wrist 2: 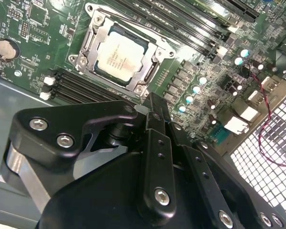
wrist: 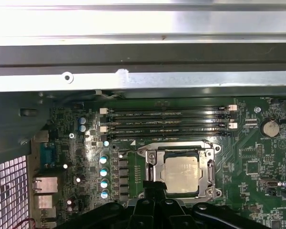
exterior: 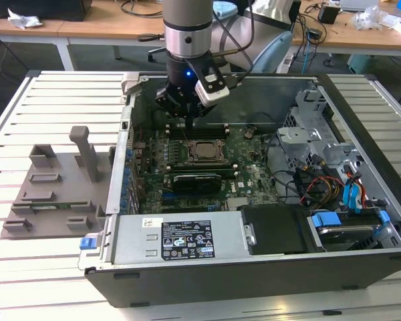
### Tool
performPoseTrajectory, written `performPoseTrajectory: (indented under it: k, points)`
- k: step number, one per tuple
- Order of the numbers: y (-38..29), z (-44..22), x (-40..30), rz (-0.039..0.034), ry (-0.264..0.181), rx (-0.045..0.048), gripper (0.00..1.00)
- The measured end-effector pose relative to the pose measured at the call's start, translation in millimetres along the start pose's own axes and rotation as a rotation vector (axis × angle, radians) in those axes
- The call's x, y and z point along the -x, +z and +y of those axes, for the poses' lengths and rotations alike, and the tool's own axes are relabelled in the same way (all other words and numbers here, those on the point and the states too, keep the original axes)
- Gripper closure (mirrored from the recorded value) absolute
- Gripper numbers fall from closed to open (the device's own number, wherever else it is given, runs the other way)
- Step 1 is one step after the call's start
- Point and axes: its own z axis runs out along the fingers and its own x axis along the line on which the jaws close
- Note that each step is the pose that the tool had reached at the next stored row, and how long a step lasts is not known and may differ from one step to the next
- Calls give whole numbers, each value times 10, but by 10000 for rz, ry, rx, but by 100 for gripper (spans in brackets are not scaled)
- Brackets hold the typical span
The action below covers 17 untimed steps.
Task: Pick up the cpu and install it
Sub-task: 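Install the first cpu locking lever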
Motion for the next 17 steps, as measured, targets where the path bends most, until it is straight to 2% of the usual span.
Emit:
performPoseTrajectory:
  k: [7, 13, 17]
  points:
    - [-3, -3, -101, 0, 1, 1, 89]
    - [-6, -5, -161, 1, 0, -1, 89]
    - [-7, -6, -272, -1, 1, 1, 89]
